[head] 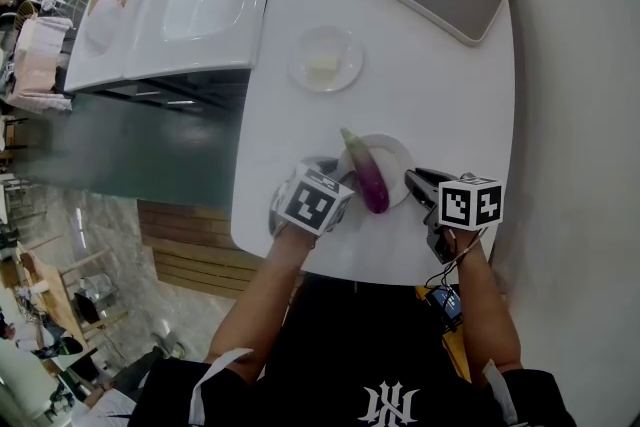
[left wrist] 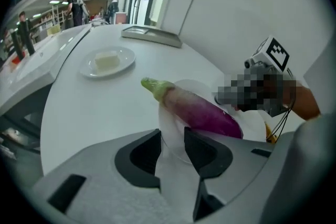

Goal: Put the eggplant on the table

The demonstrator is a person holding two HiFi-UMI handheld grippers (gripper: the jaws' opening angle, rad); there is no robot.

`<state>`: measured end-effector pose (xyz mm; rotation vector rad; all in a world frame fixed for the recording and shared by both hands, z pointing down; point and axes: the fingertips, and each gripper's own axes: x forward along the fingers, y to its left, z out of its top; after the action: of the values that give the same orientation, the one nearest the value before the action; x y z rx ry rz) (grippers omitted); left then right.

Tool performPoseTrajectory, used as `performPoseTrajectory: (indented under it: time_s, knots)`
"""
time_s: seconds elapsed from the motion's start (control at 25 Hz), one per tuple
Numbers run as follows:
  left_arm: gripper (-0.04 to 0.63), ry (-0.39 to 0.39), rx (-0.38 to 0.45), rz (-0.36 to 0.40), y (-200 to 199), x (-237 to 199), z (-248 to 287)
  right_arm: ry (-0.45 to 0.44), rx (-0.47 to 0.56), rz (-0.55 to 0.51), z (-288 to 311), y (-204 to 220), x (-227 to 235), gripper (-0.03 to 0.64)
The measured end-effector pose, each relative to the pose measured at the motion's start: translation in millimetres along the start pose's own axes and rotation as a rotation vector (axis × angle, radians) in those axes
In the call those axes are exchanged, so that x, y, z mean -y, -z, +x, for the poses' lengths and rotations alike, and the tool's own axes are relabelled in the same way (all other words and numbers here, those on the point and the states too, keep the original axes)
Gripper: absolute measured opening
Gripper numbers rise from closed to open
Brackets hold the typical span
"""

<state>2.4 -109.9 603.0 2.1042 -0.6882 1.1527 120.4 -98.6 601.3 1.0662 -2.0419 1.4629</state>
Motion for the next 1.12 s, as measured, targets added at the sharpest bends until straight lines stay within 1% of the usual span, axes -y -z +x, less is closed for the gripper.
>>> performPoseTrajectory:
  time_s: [0.4, 0.56, 0.68, 0.76, 0.84, 0.92, 0.96, 1.0, 1.08, 1.12]
  knots:
    - [0.141, -0.147, -0.021, 0.175, -1, -2, 2, 0.193, -0.051, -0.335, 4, 1, -1, 0.081]
    - [0.141, -0.173, 0.006, 0.204, 0, -2, 2, 0.242, -0.046, -0.448, 5, 1, -2, 0.093]
    - [0.141, -0.187, 0.043, 0.219, -1, 0, 0, 0.256, -0.032, -0.498, 3, 1, -4, 0.098]
    - [0.141, -0.182, 0.082, 0.21, 0, -1, -3, 0.255, 0.004, -0.529, 0, -3, -6, 0.098]
    - [0.135, -0.176, 0.133, 0.206, 0, -3, -7, 0.245, 0.074, -0.558, -7, -10, -9, 0.097]
    - [0.097, -0.19, 0.187, 0.24, 0, -4, -15, 0.218, 0.156, -0.558, -18, -17, -15, 0.085]
    - [0.053, -0.202, 0.21, 0.271, 2, -3, -21, 0.202, 0.198, -0.554, -26, -19, -19, 0.071]
    - [0.031, -0.211, 0.232, 0.302, 5, -1, -27, 0.184, 0.237, -0.552, -34, -20, -24, 0.046]
    - [0.009, -0.201, 0.289, 0.34, 11, 4, -40, 0.14, 0.304, -0.559, -50, -21, -37, 0.017]
    - [0.006, -0.178, 0.336, 0.342, 12, 8, -48, 0.107, 0.332, -0.56, -57, -21, -45, 0.01]
